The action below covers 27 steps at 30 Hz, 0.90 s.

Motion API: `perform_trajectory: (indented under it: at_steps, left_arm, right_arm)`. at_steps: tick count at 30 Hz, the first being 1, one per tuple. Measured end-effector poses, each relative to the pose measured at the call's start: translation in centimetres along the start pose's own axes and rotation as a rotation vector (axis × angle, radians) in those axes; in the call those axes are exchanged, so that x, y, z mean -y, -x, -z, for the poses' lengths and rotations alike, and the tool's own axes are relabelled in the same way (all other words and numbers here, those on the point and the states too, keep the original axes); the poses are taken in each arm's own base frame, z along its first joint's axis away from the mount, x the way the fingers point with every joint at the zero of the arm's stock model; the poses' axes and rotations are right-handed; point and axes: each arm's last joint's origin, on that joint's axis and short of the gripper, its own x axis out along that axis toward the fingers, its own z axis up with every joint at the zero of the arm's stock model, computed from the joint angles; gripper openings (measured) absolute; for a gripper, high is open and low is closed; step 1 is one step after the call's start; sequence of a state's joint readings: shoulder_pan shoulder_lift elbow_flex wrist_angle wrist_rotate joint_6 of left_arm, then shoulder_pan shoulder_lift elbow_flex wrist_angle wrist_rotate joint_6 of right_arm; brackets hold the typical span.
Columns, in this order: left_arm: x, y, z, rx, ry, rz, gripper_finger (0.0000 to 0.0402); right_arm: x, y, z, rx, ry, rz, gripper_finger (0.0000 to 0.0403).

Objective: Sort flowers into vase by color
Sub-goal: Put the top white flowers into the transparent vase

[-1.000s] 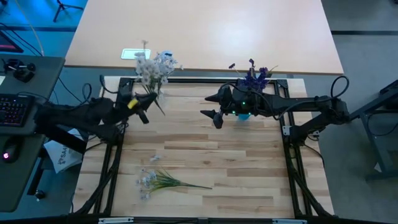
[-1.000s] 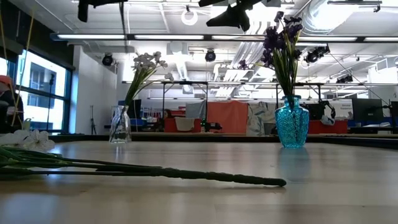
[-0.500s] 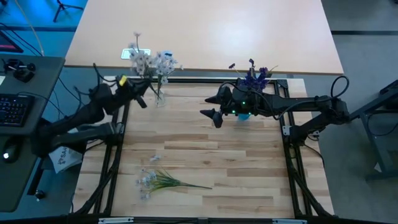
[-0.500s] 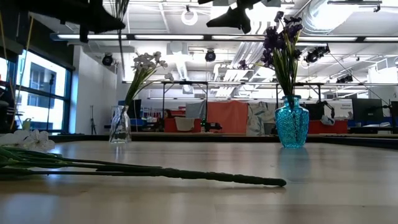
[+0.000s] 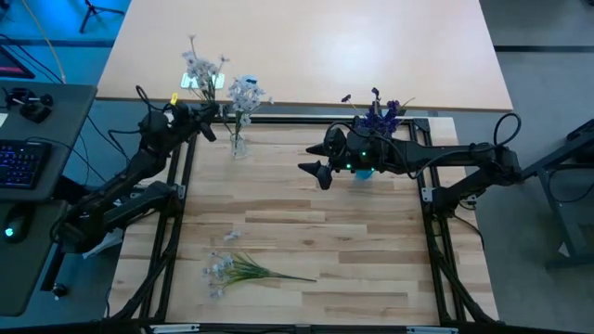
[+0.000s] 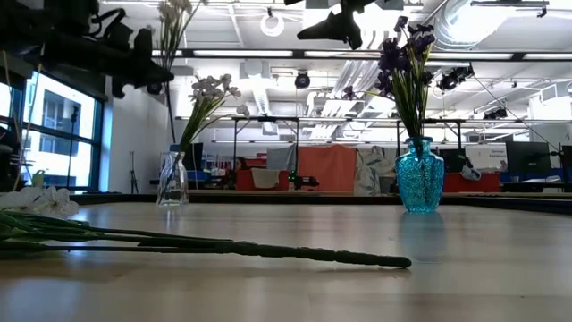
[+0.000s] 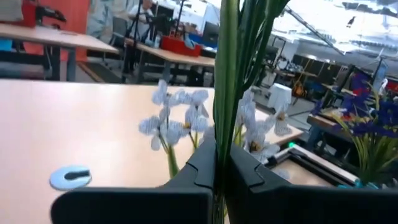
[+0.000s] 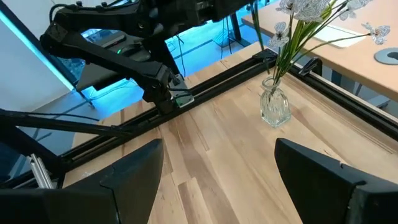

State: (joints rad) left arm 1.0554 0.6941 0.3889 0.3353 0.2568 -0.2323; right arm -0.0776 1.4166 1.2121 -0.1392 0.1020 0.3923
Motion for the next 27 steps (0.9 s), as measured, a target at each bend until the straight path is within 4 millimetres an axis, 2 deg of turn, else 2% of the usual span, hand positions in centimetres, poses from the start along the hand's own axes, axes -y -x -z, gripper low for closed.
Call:
perform_trajectory:
  at_steps: [5, 19, 27]
  left_arm:
    - [-0.1, -0.1, -0.2, 0.017, -0.029, 0.001, 0.0000]
    - [-0.9, -1.8, 1.7, -0.101, 0.005, -0.019, 0.0000]
    - [-0.4, -2.1, 2.1, -0.143, 0.008, 0.106, 0.0004]
  right_arm:
    - [0.0, 0.0, 0.0, 0.001, 0.002, 0.003, 0.0304]
    - [0.0, 0.0, 0.0, 0.001, 0.034, 0.003, 0.0304]
    - [0.0, 0.0, 0.0, 0.002, 0.034, 0.003, 0.0304]
